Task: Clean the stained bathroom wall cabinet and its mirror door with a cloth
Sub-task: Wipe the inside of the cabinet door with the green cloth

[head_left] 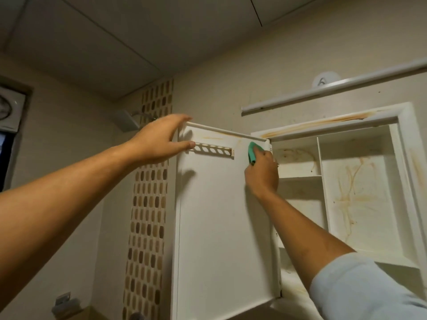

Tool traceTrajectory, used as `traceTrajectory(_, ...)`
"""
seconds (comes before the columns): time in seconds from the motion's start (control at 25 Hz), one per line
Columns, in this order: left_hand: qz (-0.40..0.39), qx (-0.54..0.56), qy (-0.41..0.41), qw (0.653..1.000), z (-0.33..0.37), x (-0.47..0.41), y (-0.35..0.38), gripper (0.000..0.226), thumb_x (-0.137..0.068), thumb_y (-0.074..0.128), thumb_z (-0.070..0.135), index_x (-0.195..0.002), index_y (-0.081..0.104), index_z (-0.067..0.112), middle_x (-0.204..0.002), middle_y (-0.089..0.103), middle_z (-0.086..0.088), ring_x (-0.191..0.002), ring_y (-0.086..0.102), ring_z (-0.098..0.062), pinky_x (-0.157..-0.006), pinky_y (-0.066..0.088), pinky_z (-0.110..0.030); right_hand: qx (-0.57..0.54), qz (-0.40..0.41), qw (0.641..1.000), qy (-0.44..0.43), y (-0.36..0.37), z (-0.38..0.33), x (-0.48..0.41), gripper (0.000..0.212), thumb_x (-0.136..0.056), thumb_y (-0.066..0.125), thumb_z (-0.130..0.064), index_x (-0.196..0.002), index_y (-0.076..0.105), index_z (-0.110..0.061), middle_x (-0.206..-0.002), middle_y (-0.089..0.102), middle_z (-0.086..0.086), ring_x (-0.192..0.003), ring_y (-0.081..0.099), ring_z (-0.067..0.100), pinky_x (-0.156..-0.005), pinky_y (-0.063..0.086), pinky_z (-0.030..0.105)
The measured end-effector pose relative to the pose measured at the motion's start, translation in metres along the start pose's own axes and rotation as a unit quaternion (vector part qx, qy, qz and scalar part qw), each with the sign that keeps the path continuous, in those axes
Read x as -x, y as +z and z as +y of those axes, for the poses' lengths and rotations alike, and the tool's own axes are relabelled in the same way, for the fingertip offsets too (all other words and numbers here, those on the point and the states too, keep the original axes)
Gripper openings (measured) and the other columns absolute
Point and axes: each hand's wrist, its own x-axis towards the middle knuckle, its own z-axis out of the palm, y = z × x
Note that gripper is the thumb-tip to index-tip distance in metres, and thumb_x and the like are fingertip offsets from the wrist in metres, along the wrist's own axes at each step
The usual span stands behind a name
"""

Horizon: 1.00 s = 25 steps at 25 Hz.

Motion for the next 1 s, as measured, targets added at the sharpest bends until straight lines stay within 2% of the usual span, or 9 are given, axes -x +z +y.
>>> traceTrajectory(0.16,0.030,0.134,-0.015,0.990,-0.012,-0.010,0.005,0.064,-0.101,0.044,0.061,-0.153,0.044,0.022,-0.149,0.054,0.001,-0.134,0.051,-0.017,-0.113,0.043,-0.045,0.143,-0.027,0.988,-0.047,-0.015,0.024,-0.012,0.047,-0.092,0.059,-0.003,-0.137,0.057,-0.016,-0.122,0.062,0.009,-0.109,0.061,0.032,-0.084,0.057,0.046)
traceTrajectory(0.28,0.070,0.170,-0.022,0.983,-0.017,-0.016,0.007,0.073,-0.098,0.027,0.071,-0.139,0.059,0.022,-0.134,0.065,0.002,-0.123,0.059,-0.017,-0.107,0.046,-0.045,-0.006,0.006,0.998,0.055,-0.007,-0.051,-0.022,0.025,-0.092,0.058,-0.003,-0.107,0.072,-0.017,-0.105,0.073,0.007,-0.097,0.068,0.030,-0.077,0.050,0.031)
traceTrajectory(0.44,0.098,0.244,-0.040,0.964,-0.025,-0.022,0.016,0.080,-0.091,0.018,0.081,-0.124,0.066,0.026,-0.117,0.071,0.008,-0.113,0.064,-0.012,-0.104,0.048,-0.045,-0.064,-0.041,0.952,-0.295,0.011,-0.140,0.012,0.040,-0.078,0.050,-0.015,-0.107,0.077,-0.016,-0.106,0.075,0.004,-0.096,0.066,0.027,-0.080,0.053,0.035)
traceTrajectory(0.52,0.096,0.283,-0.046,0.953,-0.032,-0.024,0.019,0.084,-0.088,0.017,0.083,-0.127,0.065,0.026,-0.117,0.071,0.010,-0.114,0.063,-0.011,-0.107,0.047,-0.049,-0.020,-0.049,0.937,-0.346,0.006,-0.106,-0.001,0.051,-0.073,0.051,-0.012,-0.119,0.073,-0.014,-0.120,0.072,0.005,-0.109,0.063,0.028,-0.091,0.051,0.036)
traceTrajectory(0.64,0.080,0.295,-0.049,0.951,-0.036,-0.025,0.015,0.084,-0.088,0.017,0.085,-0.127,0.065,0.027,-0.116,0.071,0.012,-0.115,0.063,-0.010,-0.108,0.045,-0.051,0.082,0.005,0.983,-0.163,-0.014,-0.025,-0.024,0.057,-0.080,0.056,-0.001,-0.133,0.067,-0.018,-0.133,0.067,0.006,-0.117,0.062,0.032,-0.095,0.050,0.036)
traceTrajectory(0.72,0.068,0.320,-0.042,0.944,-0.035,-0.026,0.014,0.082,-0.087,0.020,0.085,-0.126,0.065,0.028,-0.115,0.071,0.013,-0.113,0.063,-0.008,-0.107,0.047,-0.048,0.104,-0.014,0.995,-0.003,-0.021,-0.006,-0.033,0.050,-0.086,0.055,0.002,-0.129,0.068,-0.020,-0.124,0.070,0.011,-0.103,0.064,0.034,-0.082,0.050,0.034)
traceTrajectory(0.8,0.064,0.349,-0.037,0.934,-0.036,-0.027,0.013,0.083,-0.087,0.022,0.083,-0.126,0.065,0.025,-0.114,0.072,0.012,-0.110,0.064,-0.005,-0.104,0.049,-0.042,0.072,-0.017,0.995,0.060,-0.013,-0.043,-0.034,0.036,-0.089,0.055,-0.003,-0.115,0.074,-0.018,-0.108,0.073,0.012,-0.094,0.065,0.034,-0.074,0.044,0.031)
traceTrajectory(0.88,0.070,0.374,-0.041,0.924,-0.039,-0.029,0.016,0.086,-0.085,0.024,0.083,-0.127,0.066,0.021,-0.113,0.073,0.010,-0.108,0.065,-0.006,-0.101,0.051,-0.038,0.018,-0.005,1.000,-0.006,-0.002,-0.101,-0.019,0.033,-0.084,0.057,-0.005,-0.106,0.077,-0.018,-0.100,0.072,0.009,-0.094,0.066,0.034,-0.073,0.047,0.031)
traceTrajectory(1.0,0.084,0.404,-0.050,0.909,-0.043,-0.030,0.022,0.088,-0.084,0.025,0.082,-0.127,0.066,0.018,-0.111,0.074,0.006,-0.106,0.067,-0.008,-0.097,0.052,-0.036,-0.002,-0.038,0.971,-0.236,0.011,-0.145,0.024,0.039,-0.081,0.055,-0.015,-0.113,0.077,-0.016,-0.106,0.068,0.006,-0.097,0.059,0.025,-0.081,0.049,0.035)
